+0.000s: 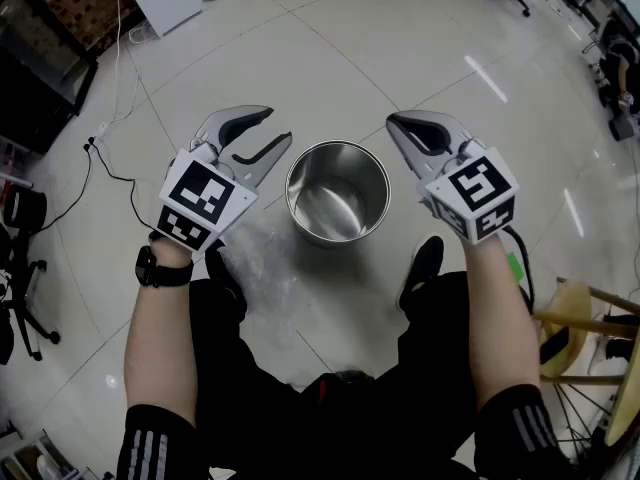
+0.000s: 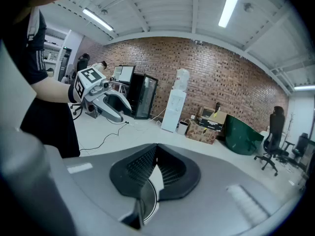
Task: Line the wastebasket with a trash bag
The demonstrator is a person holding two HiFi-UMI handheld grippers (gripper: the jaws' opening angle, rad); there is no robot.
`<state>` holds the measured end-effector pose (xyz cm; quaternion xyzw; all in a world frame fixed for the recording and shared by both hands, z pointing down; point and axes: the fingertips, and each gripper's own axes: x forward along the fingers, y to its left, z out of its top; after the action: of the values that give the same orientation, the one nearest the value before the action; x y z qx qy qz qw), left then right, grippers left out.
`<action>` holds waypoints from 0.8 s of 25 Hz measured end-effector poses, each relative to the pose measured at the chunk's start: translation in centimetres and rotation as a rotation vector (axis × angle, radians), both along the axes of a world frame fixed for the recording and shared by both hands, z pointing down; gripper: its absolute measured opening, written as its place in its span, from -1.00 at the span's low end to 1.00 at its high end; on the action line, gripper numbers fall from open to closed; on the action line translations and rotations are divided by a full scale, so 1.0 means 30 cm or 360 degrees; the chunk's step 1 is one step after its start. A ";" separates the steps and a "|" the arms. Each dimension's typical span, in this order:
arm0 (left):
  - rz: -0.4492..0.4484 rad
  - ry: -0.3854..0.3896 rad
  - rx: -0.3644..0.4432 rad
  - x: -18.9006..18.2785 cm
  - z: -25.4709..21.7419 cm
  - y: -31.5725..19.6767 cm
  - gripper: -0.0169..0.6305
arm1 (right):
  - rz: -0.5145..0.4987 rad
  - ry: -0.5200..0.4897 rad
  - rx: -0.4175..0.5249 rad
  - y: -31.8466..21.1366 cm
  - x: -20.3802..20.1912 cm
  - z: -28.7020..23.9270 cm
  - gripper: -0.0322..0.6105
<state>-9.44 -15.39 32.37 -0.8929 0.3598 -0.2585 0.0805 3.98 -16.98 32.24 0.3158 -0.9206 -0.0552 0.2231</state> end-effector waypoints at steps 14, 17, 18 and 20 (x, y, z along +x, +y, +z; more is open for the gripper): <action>0.0036 -0.0023 -0.0020 0.011 0.020 0.018 -0.48 | -0.0044 0.0011 0.0004 0.012 -0.033 0.016 -0.88; 0.0037 -0.0027 -0.0024 0.004 0.020 0.021 -0.48 | -0.0056 0.0015 0.0001 0.014 -0.048 0.021 -0.88; 0.0036 -0.0029 -0.0024 0.000 0.020 0.023 -0.48 | -0.0066 0.0013 -0.0001 0.017 -0.056 0.023 -0.88; 0.0032 -0.0029 -0.0024 -0.008 0.021 0.026 -0.48 | -0.0096 0.0011 -0.0004 0.027 -0.077 0.030 -0.88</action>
<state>-9.69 -14.60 33.00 -0.8946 0.3481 -0.2685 0.0797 1.67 -16.16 33.16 0.2876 -0.9289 -0.0619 0.2249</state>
